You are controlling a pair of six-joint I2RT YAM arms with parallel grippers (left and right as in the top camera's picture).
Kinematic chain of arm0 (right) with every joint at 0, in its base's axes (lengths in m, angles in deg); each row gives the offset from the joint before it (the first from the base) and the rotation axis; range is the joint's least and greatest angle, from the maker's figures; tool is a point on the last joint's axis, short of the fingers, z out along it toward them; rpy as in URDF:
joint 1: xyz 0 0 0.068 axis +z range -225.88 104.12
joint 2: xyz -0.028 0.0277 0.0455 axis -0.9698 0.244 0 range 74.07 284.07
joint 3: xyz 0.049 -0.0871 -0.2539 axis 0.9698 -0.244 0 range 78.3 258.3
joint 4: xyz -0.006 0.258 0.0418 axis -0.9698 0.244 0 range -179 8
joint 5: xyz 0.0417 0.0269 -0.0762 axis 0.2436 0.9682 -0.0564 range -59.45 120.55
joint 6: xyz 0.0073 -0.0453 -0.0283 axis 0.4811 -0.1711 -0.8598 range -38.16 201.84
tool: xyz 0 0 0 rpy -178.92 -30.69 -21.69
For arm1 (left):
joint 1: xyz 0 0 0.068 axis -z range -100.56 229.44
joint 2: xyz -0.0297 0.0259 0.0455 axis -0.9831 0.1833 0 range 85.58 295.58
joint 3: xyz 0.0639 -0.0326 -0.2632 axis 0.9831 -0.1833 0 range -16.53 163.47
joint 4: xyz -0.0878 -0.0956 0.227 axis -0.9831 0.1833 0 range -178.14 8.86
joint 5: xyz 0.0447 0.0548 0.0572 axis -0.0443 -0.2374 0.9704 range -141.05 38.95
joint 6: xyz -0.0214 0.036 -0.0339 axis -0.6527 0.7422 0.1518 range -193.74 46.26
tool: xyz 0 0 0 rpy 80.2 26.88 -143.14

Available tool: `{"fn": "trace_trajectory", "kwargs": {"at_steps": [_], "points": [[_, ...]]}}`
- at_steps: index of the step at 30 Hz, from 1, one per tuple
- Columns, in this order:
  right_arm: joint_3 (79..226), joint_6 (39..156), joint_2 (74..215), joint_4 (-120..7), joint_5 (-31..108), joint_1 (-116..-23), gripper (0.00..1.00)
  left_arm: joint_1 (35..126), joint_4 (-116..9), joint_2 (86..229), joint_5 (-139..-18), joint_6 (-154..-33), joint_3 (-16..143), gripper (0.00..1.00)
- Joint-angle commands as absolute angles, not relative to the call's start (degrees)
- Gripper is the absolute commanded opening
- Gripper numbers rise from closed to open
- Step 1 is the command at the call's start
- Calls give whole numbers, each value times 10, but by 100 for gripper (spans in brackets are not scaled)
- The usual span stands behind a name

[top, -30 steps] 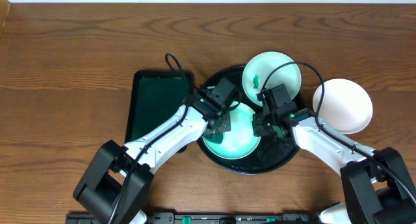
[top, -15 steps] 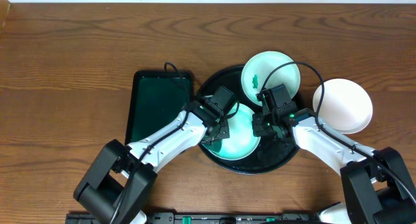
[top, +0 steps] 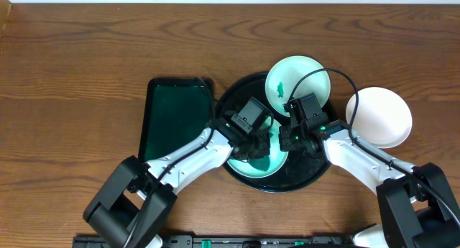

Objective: Clean dirty plates on tray and stack at the side
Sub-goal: 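Carry the sponge with the left gripper back to the dark green tray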

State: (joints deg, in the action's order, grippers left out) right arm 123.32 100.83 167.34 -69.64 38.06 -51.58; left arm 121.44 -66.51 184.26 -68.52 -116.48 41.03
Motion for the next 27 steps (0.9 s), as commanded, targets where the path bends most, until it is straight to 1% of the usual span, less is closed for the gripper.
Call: {"fn": "trace_trajectory", "kwargs": {"at_steps": [1, 9, 17, 21, 27], "points": [[1235, 1008, 1677, -699, 380, -510, 1, 1189, -646, 1831, -699, -1122, 454, 8], [1235, 1008, 1677, -699, 381, -510, 1, 1081, -507, 1784, -692, -1042, 523, 8], [1235, 1008, 1677, -699, 381, -510, 1, 954, -399, 1766, -607, -959, 523, 8], [1235, 1008, 1677, -699, 381, -510, 1, 918, -374, 1770, -540, -933, 511, 8], [1235, 1008, 1677, -699, 381, -510, 1, 900, -380, 1795, -508, -913, 491, 7]]}}
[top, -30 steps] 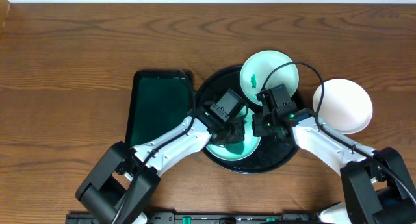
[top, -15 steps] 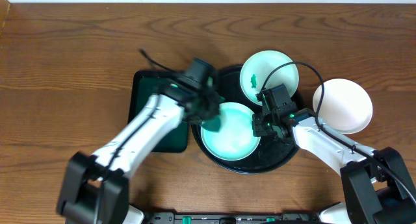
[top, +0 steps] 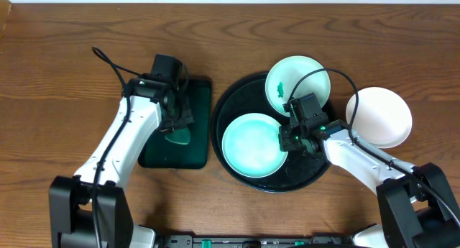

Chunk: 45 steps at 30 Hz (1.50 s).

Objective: Clean dirty plates on tray and stack at the side
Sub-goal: 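Carry the sponge with the left gripper back to the dark green tray, then lower the sponge into the dark green tray and open the left gripper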

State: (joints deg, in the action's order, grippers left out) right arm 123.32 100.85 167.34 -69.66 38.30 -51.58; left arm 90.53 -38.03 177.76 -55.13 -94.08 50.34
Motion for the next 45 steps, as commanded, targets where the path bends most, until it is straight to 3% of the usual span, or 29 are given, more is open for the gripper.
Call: {"fn": "trace_trajectory", "kwargs": {"at_steps": [1, 13, 14, 15, 18, 25, 31, 34, 45], "points": [[1235, 1008, 1677, -699, 381, -510, 1, 899, -381, 1801, -496, -913, 491, 8], [1235, 1008, 1677, -699, 381, -510, 1, 897, -390, 1836, -482, -913, 491, 8], [1235, 1008, 1677, -699, 381, -510, 1, 897, -390, 1836, -482, -913, 491, 15], [1235, 1008, 1677, -699, 381, -510, 2, 897, -389, 1836, -482, -913, 492, 32], [1235, 1009, 1677, -699, 381, -510, 1, 897, -382, 1834, -482, -913, 493, 55], [1235, 1008, 1677, -699, 381, -510, 1, 889, -376, 1798, -482, -916, 522, 62], [1235, 1008, 1677, -698, 381, -510, 2, 829, -377, 1742, -482, -916, 542, 68], [1235, 1008, 1677, -698, 381, -510, 3, 787, -372, 1721, -482, -916, 542, 77], [1235, 1008, 1677, -699, 381, -510, 18, 734, -368, 1715, -482, -916, 541, 79]]}}
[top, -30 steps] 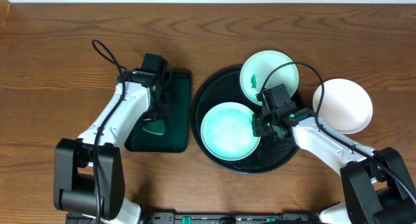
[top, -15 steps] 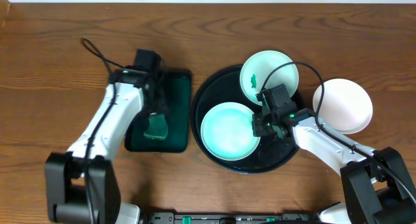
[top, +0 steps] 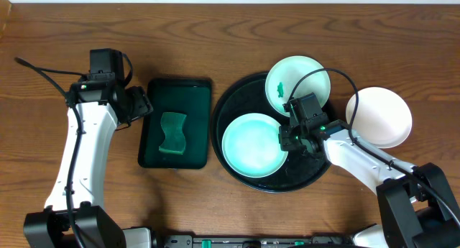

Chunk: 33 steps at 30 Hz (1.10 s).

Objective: Clean dirty plates on tray and stack at the side
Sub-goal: 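Lower the sponge into the dark green tray and open the left gripper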

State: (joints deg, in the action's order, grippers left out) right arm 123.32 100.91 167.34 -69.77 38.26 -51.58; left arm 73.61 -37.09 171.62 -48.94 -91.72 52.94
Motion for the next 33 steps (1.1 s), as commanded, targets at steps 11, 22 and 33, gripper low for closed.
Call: {"fn": "trace_trajectory", "kwargs": {"at_steps": [11, 22, 33], "points": [[1235, 1008, 1677, -698, 381, -510, 22, 734, -368, 1716, -482, -916, 541, 79], [1235, 1008, 1677, -699, 381, -510, 22, 734, -368, 1716, -482, -916, 541, 79], [1235, 1008, 1677, -699, 381, -510, 21, 734, -368, 1715, -482, -916, 541, 79]]}}
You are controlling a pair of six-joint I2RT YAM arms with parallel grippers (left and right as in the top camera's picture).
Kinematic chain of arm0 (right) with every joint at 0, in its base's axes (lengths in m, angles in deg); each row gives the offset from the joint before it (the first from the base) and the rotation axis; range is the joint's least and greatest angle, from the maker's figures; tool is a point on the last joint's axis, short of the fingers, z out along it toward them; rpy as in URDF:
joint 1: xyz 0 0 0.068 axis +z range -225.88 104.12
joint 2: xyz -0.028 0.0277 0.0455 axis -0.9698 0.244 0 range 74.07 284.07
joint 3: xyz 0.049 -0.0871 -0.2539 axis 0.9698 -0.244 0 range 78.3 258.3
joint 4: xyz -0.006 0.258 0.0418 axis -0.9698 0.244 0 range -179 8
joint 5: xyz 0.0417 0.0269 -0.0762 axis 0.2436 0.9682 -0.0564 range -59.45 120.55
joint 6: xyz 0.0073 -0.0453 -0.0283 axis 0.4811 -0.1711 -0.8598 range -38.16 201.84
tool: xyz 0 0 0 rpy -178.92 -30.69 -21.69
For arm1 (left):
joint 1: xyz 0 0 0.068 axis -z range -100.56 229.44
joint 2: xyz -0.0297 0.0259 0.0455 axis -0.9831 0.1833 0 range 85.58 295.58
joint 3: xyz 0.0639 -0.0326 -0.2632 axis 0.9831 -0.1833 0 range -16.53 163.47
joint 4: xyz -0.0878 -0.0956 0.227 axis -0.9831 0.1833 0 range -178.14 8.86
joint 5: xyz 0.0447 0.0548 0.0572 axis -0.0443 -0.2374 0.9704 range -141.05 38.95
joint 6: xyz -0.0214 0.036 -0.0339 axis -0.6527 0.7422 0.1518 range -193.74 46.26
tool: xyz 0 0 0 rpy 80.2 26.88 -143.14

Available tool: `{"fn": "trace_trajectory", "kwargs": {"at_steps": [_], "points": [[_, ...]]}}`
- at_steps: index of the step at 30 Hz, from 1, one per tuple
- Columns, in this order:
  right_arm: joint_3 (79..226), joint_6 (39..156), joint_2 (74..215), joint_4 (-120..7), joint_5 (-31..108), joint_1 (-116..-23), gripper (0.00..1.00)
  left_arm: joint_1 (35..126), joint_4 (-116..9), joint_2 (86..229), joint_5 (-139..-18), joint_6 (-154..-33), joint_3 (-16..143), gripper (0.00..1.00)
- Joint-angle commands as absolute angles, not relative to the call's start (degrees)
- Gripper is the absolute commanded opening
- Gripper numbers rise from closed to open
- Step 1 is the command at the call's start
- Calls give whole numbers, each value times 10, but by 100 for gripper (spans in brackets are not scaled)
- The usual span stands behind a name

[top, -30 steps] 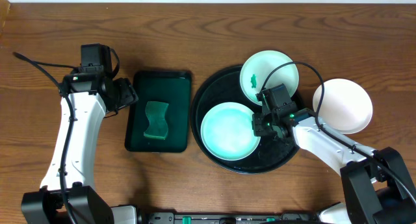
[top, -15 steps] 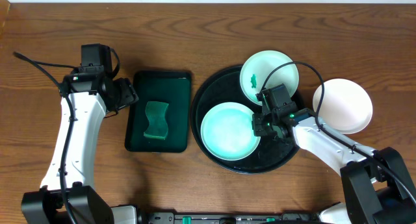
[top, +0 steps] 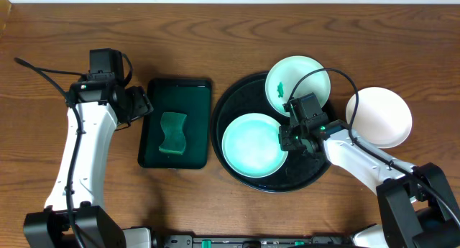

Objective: Clean dirty plates on tray and stack at the side

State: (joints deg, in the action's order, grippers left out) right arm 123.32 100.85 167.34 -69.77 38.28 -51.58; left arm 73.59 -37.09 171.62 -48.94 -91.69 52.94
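Note:
A pale teal plate (top: 250,145) lies in the round black tray (top: 316,172), and its surface looks free of marks. My right gripper (top: 284,138) is shut on this plate's right rim. A second plate (top: 305,75) leans on the tray's far edge and carries green smears. A green sponge (top: 172,131) lies in the dark green rectangular tray (top: 180,90). My left gripper (top: 141,104) hovers just left of that tray, open, with nothing in it.
A white plate (top: 381,117) sits on the table to the right of the black tray. The right arm's cable arches over the smeared plate. Bare wooden table stretches along the far side and at the left.
First my left gripper pressed the sponge on the teal plate while the right gripper held its rim. Then the left gripper was over the green tray with the sponge. After that the sponge lay in the tray and the left gripper stood open beside it, as now.

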Motion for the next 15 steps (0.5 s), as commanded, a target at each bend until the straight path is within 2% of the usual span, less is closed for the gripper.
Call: {"fn": "trace_trajectory", "kwargs": {"at_steps": [1, 9, 15], "points": [[1235, 1008, 1677, -699, 381, -510, 22, 734, -368, 1716, -482, -916, 541, 79], [1235, 1008, 1677, -699, 381, -510, 22, 734, -368, 1716, -482, -916, 541, 80], [1235, 1008, 1677, -699, 381, -510, 30, 734, -368, 1716, -482, -916, 541, 80]]}}
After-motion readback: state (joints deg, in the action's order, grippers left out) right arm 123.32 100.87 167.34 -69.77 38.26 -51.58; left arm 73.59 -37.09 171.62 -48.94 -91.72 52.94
